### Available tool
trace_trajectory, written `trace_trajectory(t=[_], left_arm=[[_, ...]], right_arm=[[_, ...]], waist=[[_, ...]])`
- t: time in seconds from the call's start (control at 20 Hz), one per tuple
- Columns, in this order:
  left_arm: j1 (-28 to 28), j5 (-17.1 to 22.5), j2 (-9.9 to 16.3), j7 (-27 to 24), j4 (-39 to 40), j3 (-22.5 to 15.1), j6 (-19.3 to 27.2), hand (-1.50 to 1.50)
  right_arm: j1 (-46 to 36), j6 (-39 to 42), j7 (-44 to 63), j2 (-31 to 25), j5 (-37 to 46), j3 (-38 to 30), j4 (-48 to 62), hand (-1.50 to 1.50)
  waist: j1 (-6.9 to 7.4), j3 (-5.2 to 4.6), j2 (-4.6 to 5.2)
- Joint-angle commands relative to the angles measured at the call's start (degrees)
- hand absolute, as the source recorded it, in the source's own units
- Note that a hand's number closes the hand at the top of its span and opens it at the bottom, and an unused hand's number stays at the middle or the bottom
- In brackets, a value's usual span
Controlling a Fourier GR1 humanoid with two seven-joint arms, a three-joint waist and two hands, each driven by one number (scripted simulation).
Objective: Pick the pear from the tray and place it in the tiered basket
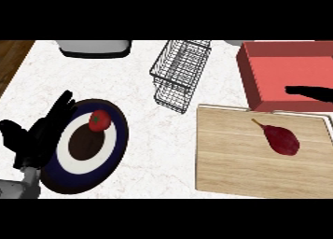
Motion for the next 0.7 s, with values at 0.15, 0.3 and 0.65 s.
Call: trace_trajectory(t=[0.15, 0.3, 0.65], left_arm=[[-1.4, -1.6, -1.6, -0.7, 2.7, 2.8, -1.7, 0.0], [5.2, -1.3, -1.2, 1.2, -4.9, 2.7, -2.0, 0.0], [0.0, -4.0, -4.0, 3.4, -3.1, 3.8, -1.2, 0.0]], right_arm=[[0.3, 5.2, 10.4, 5.5, 3.8, -0.4, -5.9, -1.5], [3.8, 3.4, 11.8, 7.1, 5.7, -2.7, -7.1, -1.5], [0.8, 1.6, 14.6, 18.0, 18.4, 1.3, 1.1, -1.5]], waist=[[-1.0, 0.09, -0.12], [-0.88, 0.12, -0.24], [-0.47, 0.13, -0.06]])
